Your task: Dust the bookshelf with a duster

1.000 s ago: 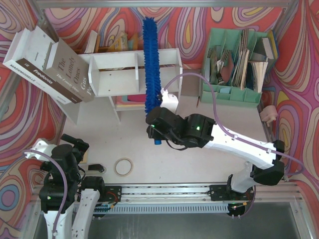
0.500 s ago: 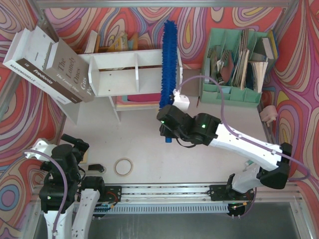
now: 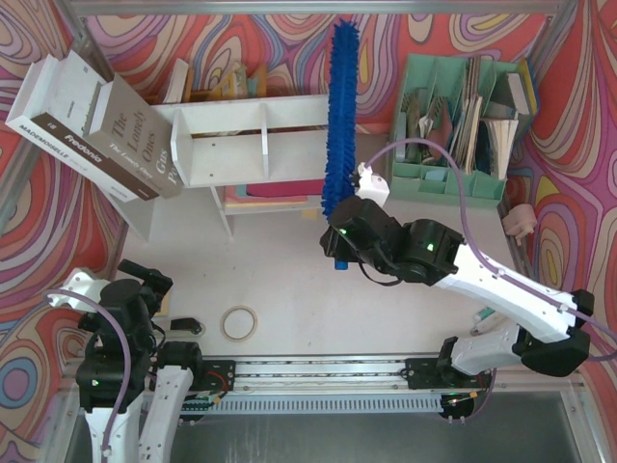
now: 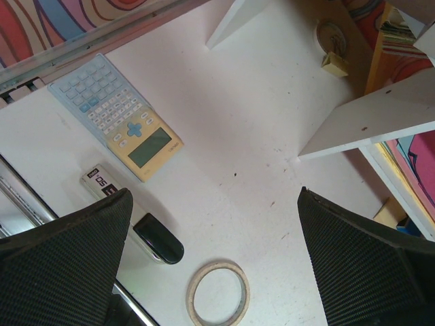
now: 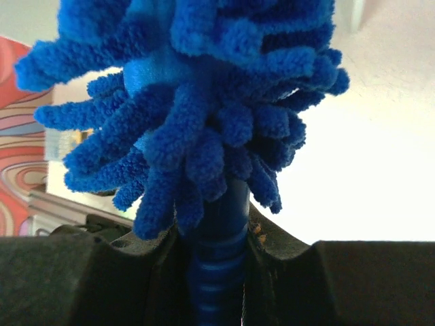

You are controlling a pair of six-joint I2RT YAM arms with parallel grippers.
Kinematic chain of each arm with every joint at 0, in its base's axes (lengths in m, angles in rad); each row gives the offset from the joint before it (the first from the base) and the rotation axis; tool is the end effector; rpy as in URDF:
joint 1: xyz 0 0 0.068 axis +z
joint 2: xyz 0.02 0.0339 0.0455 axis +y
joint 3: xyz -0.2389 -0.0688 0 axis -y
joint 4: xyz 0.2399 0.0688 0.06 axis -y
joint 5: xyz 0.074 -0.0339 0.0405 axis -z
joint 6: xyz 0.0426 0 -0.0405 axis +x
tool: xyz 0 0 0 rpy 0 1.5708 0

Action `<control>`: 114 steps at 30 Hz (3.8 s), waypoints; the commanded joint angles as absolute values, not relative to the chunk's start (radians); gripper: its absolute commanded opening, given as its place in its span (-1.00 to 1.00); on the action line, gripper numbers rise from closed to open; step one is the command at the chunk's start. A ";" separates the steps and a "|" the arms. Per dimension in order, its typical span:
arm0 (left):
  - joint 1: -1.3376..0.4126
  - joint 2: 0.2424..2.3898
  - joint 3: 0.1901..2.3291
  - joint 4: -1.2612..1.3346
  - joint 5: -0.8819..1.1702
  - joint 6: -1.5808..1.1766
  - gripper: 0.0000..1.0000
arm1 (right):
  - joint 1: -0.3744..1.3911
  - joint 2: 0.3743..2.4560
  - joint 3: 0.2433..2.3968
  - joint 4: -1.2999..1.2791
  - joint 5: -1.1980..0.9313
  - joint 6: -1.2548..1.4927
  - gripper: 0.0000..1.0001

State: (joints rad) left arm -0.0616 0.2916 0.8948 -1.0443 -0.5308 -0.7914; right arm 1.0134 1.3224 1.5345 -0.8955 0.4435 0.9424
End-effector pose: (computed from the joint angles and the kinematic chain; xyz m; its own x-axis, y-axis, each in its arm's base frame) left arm 0.0561 0.0181 0.3204 -0.0123 -0.6139 -0.7893 -0.5869 0.6435 -0.4913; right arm 0.1585 0.2198 0.3832 -0.6741 0.3000 -0.6750 -0.0769 0.8804 0.4680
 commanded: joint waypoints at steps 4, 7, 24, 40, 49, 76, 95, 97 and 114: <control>-0.057 0.287 0.883 -1.022 -0.531 -0.775 0.97 | 1.051 1.337 1.601 -0.653 0.260 0.721 -1.00; -0.057 0.287 0.882 -1.025 -0.531 -0.775 0.97 | 1.118 1.389 1.633 -0.692 0.267 0.695 -1.00; -0.057 0.306 0.882 -1.017 -0.524 -0.770 0.97 | 1.313 1.399 1.495 -0.775 0.268 0.802 -1.00; -0.057 0.301 0.885 -1.022 -0.520 -0.769 0.97 | 1.313 1.547 1.504 -0.642 0.235 0.822 -1.00; -0.057 0.297 0.882 -1.022 -0.519 -0.771 0.97 | 1.314 1.481 1.526 -0.805 0.462 0.947 -1.00; -0.057 0.293 0.883 -1.022 -0.523 -0.770 0.96 | 1.382 1.645 1.637 -0.707 0.392 0.925 -1.00; -0.057 0.299 0.885 -1.018 -0.507 -0.769 0.97 | 1.395 1.632 1.599 -0.719 0.387 0.936 -1.00; -0.057 0.305 0.886 -1.014 -0.503 -0.760 0.97 | 1.409 1.671 1.632 -0.699 0.372 0.898 -1.00; -0.057 0.288 0.864 -0.938 -0.361 -0.689 0.97 | 1.420 1.578 1.517 -0.929 0.537 1.092 -1.00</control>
